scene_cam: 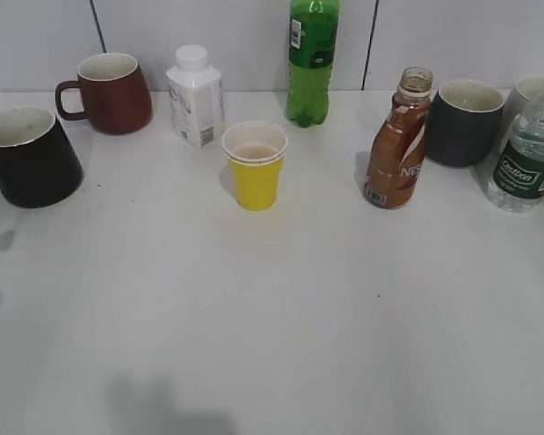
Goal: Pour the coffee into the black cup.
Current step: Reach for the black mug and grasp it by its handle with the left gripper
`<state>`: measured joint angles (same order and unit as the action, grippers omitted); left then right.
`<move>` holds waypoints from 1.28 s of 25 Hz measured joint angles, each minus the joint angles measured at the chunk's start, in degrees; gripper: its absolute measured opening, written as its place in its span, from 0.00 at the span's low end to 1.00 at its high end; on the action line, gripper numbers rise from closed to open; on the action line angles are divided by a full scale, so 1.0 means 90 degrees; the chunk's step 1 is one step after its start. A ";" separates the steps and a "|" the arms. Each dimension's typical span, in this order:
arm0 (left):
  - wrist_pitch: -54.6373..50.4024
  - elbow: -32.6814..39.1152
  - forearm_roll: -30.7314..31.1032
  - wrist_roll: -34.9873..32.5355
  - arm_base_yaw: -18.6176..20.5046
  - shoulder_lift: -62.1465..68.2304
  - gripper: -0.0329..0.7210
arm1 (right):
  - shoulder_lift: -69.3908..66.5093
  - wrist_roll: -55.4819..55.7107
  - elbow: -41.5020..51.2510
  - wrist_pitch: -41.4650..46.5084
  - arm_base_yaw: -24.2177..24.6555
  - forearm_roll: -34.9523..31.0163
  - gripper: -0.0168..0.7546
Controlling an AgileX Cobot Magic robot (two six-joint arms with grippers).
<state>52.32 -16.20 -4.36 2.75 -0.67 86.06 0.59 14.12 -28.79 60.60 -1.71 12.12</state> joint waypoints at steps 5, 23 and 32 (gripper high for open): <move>0.0212 -0.0006 -0.0013 0.0000 0.0251 0.0352 0.62 | 0.0000 0.0000 0.0000 0.0000 0.0000 0.0000 0.76; -0.0347 -0.0958 0.2746 0.1292 0.1879 0.1181 0.62 | 0.0000 0.0000 0.0000 0.0000 0.0000 0.0000 0.76; 0.0000 -0.1258 0.4646 0.2193 0.2361 0.1736 0.62 | 0.0000 0.0000 0.0000 0.0000 0.0000 0.0000 0.76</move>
<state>52.32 -27.52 37.46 22.49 20.58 101.68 0.59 14.12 -28.79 60.60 -1.71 12.12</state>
